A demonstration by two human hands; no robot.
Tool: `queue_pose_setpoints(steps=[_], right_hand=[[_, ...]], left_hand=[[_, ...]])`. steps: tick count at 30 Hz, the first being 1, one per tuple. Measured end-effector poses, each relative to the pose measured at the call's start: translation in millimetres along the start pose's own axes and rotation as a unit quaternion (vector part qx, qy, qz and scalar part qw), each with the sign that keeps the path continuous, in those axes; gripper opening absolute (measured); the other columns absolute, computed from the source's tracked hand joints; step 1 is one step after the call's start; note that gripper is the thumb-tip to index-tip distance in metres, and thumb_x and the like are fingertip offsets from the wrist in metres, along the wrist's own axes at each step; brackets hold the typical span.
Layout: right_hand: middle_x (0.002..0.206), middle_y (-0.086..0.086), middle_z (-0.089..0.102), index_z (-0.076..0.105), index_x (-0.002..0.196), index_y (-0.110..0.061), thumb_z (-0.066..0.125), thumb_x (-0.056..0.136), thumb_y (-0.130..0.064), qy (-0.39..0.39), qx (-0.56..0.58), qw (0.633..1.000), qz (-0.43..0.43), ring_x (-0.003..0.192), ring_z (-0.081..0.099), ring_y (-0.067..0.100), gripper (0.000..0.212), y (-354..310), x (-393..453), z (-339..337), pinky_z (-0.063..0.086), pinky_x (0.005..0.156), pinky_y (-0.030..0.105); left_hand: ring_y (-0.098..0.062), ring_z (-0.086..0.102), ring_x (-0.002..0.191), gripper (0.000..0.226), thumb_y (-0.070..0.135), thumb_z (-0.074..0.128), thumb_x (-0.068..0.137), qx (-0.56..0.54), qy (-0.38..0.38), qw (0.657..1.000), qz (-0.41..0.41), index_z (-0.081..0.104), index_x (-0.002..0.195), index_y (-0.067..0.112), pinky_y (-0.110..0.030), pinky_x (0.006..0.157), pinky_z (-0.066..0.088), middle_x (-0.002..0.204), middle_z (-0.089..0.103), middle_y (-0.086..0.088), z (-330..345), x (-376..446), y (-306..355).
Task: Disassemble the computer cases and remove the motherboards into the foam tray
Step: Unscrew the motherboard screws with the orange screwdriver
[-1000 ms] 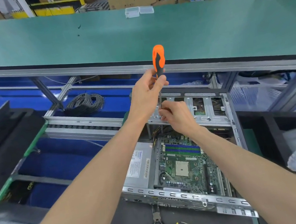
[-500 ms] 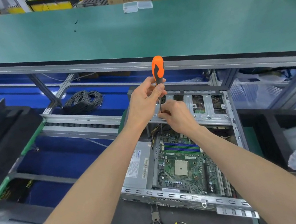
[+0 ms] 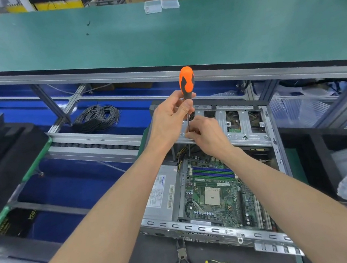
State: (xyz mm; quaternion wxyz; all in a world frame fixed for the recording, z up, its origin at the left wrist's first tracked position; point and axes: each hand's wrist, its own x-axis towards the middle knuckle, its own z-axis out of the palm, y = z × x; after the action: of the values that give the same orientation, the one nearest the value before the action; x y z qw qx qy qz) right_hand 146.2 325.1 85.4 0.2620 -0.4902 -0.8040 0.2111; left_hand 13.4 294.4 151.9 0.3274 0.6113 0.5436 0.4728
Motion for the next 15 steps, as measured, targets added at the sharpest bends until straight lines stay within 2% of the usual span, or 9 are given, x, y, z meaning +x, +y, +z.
queue_pose_setpoints(steps=[4,9,15], right_hand=[[0.077,-0.002,0.047,0.063,0.073,-0.008,0.071,0.089,-0.010,0.009,-0.004,1.000,-0.001,0.068,0.044,0.017,0.018,-0.9,-0.1,0.1,0.028,0.065,0.027],[0.079,-0.001,0.048,0.064,0.076,-0.003,0.070,0.089,-0.010,0.009,-0.013,1.000,-0.010,0.069,0.045,0.017,0.016,-0.5,-0.6,0.3,0.027,0.065,0.027],[0.079,0.004,0.055,0.056,0.071,-0.007,0.069,0.088,-0.007,0.017,0.017,1.000,-0.019,0.069,0.048,0.020,0.021,0.8,-0.7,0.1,0.030,0.064,0.029]], left_hand=[[-0.015,0.068,0.090,0.020,0.023,0.053,0.103,0.025,-0.027,0.999,0.014,0.065,0.119,0.018,-0.046,0.093,0.056,0.089,0.069,-0.004,1.0,-0.5,1.5],[-0.009,0.067,0.089,0.021,0.022,0.053,0.103,0.020,-0.022,1.000,0.010,0.064,0.120,0.015,-0.045,0.093,0.055,0.089,0.068,-0.004,2.8,-3.4,1.9],[-0.017,0.067,0.090,0.021,0.021,0.052,0.103,0.002,-0.006,1.000,0.011,0.066,0.120,0.017,-0.044,0.092,0.057,0.089,0.067,-0.006,0.7,-1.0,3.9]])
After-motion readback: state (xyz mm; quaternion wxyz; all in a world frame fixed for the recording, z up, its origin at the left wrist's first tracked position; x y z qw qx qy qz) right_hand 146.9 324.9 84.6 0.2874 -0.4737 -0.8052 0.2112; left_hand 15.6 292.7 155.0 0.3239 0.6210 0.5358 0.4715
